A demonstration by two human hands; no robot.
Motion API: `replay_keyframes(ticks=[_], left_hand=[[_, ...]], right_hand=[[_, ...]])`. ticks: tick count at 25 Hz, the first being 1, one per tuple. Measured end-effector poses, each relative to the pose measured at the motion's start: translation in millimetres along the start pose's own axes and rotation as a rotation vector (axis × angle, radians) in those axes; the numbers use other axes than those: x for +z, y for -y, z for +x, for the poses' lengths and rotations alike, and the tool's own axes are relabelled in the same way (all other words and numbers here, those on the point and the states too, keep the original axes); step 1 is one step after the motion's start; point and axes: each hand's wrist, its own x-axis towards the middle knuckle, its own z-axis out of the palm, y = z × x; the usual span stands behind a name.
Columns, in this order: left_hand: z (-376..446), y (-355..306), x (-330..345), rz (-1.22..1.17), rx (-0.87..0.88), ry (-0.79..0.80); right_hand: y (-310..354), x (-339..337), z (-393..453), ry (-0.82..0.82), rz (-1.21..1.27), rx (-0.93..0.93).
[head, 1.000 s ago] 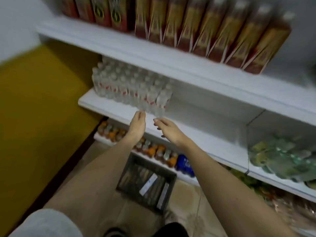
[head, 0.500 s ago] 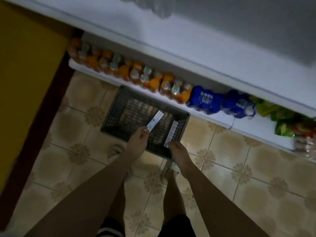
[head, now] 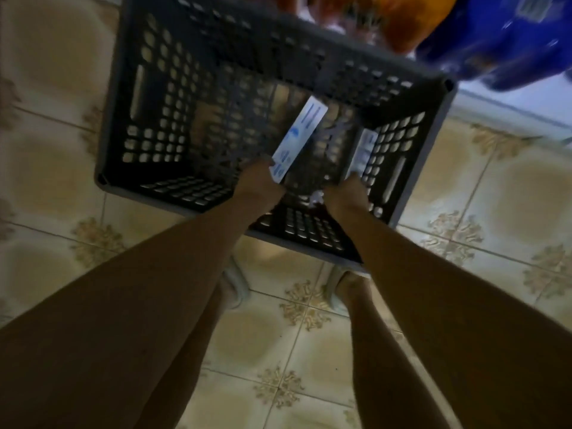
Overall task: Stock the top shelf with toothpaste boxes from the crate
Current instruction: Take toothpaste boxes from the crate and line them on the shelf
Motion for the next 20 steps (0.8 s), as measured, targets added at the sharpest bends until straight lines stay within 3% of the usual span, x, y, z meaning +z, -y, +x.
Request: replay_keyframes(ticks=[2, 5, 9, 12, 14, 17, 20], left_hand=[[36, 6, 20, 0.010, 0.001, 0.020], [77, 9, 41, 0.049, -0.039, -0.076], [105, 2, 62, 0.258, -0.051, -0.168], [111, 2, 62, 0.266, 0.020, -0.149], [111, 11, 55, 0.196, 0.001, -0.067], [107, 27, 45, 0.152, -0.027, 0.057], [108, 38, 39, -0.027, -0.072, 0.153]], right_hand=[[-11, 16, 29, -0.039, -0.046, 0.063], [-20, 40, 41, -0.027, -0.069, 0.047], [-34, 67, 44, -0.134, -0.194, -0.159], [-40, 57, 47, -0.272, -0.095, -0.324], [-37, 48, 51, -0.320, 0.075, -0.192], [-27, 48, 71, -0.219, 0.187, 0.084], [-21, 53, 91, -0.196, 0.282, 0.185]])
